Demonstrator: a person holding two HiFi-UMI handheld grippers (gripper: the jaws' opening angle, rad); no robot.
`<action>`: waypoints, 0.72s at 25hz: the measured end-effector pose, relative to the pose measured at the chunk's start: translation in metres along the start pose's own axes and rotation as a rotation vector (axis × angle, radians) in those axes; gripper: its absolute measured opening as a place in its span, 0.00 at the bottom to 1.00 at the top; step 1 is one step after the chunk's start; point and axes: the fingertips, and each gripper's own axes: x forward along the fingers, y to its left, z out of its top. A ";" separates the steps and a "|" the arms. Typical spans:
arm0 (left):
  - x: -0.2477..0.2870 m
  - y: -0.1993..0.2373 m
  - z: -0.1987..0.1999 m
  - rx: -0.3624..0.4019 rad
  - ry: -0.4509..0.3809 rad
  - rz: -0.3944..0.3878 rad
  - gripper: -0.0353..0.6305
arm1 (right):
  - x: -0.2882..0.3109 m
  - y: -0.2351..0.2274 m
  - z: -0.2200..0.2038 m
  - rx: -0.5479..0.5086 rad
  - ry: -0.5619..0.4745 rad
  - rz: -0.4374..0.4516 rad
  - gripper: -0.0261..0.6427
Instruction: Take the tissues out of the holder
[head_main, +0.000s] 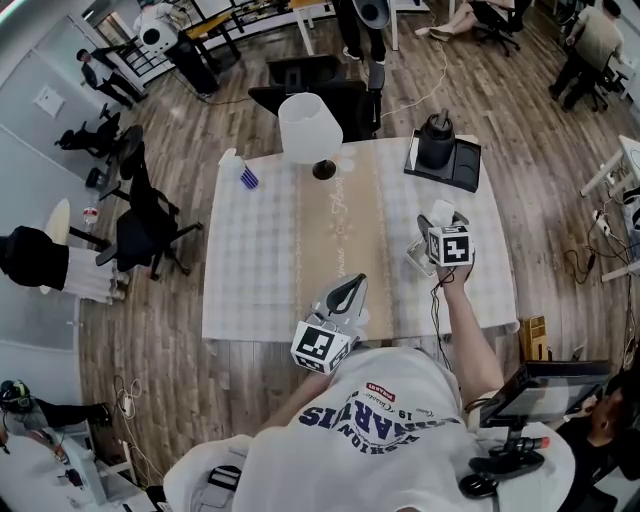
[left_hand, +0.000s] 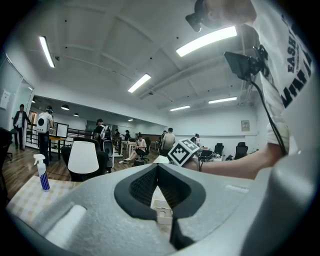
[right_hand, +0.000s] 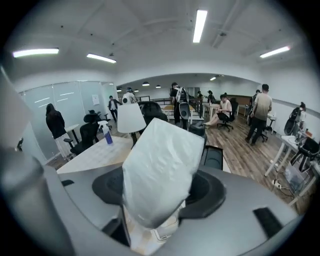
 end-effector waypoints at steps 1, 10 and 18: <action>0.000 0.000 0.000 0.003 0.000 -0.001 0.06 | -0.008 0.005 0.013 -0.010 -0.031 0.010 0.47; 0.002 -0.008 0.006 0.014 -0.008 -0.014 0.06 | -0.045 0.038 0.067 -0.118 -0.150 0.046 0.47; -0.003 -0.004 0.003 0.008 0.001 0.018 0.06 | -0.035 0.059 0.072 -0.144 -0.144 0.105 0.47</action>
